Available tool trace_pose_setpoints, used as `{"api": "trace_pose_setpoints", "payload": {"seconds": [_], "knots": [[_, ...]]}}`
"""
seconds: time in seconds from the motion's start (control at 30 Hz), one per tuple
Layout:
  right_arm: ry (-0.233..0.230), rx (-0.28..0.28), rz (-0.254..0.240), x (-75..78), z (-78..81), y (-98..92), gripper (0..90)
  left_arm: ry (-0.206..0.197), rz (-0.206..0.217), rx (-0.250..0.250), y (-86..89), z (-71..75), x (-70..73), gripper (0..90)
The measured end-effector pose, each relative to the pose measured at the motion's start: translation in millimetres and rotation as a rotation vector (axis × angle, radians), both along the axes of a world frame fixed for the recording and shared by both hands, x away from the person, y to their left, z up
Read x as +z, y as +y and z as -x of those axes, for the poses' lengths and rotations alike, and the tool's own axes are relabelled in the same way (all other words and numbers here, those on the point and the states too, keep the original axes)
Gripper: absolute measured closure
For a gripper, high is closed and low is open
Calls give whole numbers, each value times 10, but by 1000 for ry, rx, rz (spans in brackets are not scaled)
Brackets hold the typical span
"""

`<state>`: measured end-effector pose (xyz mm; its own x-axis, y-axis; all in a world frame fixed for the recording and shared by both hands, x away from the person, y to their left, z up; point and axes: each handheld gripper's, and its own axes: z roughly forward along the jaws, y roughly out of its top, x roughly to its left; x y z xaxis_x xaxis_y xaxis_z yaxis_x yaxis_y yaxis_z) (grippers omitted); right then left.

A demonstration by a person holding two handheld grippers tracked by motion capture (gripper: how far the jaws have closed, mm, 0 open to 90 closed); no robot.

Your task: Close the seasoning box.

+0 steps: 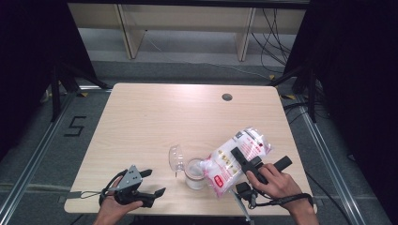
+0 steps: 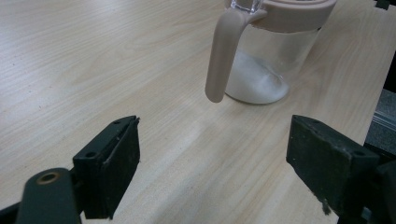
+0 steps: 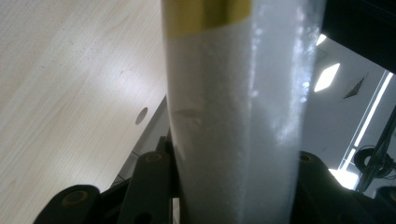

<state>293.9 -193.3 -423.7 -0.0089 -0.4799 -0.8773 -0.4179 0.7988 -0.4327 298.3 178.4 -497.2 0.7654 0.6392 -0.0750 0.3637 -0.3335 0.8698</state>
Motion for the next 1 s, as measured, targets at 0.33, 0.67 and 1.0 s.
{"api": "trace_pose_setpoints", "payload": {"seconds": [0.33,0.67,1.0], "knots": [[5,1,-1,13,0,-2,667,-13,-12,-8,7,-9,4,171],[5,-3,-7,14,15,2,671,-1,-1,0,2,1,0,171],[-4,-5,-12,38,18,-15,673,-2,-1,1,3,-1,1,171]]}}
